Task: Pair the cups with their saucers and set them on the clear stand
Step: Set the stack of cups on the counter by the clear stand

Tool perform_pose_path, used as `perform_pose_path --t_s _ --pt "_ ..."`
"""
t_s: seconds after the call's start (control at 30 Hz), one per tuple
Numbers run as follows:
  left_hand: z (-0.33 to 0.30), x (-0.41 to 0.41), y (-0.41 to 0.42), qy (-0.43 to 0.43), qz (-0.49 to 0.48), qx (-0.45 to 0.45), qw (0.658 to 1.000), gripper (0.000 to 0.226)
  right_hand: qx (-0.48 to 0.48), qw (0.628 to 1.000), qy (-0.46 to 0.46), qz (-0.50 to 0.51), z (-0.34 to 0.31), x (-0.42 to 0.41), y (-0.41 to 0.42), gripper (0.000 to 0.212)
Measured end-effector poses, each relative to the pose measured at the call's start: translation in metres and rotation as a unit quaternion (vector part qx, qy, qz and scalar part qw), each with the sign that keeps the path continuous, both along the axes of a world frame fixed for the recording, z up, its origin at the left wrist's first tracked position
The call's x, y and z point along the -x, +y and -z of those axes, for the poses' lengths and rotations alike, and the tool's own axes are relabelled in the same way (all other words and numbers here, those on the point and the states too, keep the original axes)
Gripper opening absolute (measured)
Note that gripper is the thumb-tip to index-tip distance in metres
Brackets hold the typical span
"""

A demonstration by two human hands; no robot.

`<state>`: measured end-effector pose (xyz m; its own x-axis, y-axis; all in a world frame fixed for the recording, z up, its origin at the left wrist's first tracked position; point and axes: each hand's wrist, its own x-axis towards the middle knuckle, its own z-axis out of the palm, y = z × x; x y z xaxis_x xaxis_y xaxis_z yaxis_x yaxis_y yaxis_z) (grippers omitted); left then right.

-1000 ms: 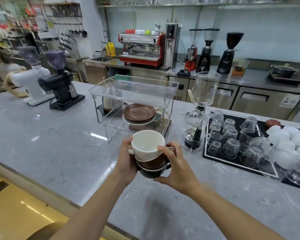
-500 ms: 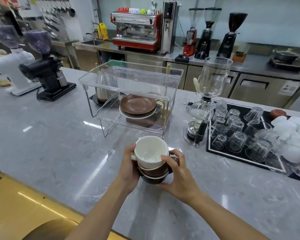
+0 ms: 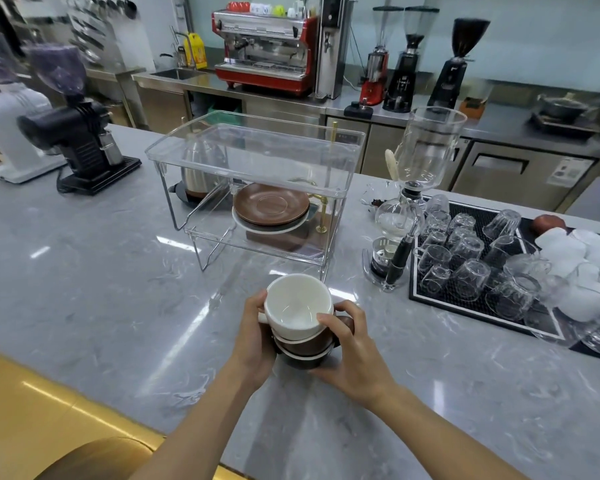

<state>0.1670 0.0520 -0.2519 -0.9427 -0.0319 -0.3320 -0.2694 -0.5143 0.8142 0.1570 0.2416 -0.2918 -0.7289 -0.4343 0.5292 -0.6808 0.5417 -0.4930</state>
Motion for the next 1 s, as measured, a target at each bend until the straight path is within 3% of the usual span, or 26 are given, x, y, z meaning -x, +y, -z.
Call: perform_pose_path --t_s 0.4,0.87,1.0 --pt "0.011 0.001 0.001 -0.011 -0.007 0.000 1.000 0.056 -0.014 1.000 -0.007 -0.009 0.008 0.004 0.003 0.110" --pt "0.018 -0.004 -0.002 -0.007 -0.006 0.038 0.999 0.079 -0.005 1.000 0.024 -0.016 0.019 0.001 0.003 0.112" --pt "0.018 -0.005 -0.002 -0.007 -0.003 0.035 0.999 0.067 0.003 1.000 0.008 -0.023 0.019 0.001 0.004 0.108"
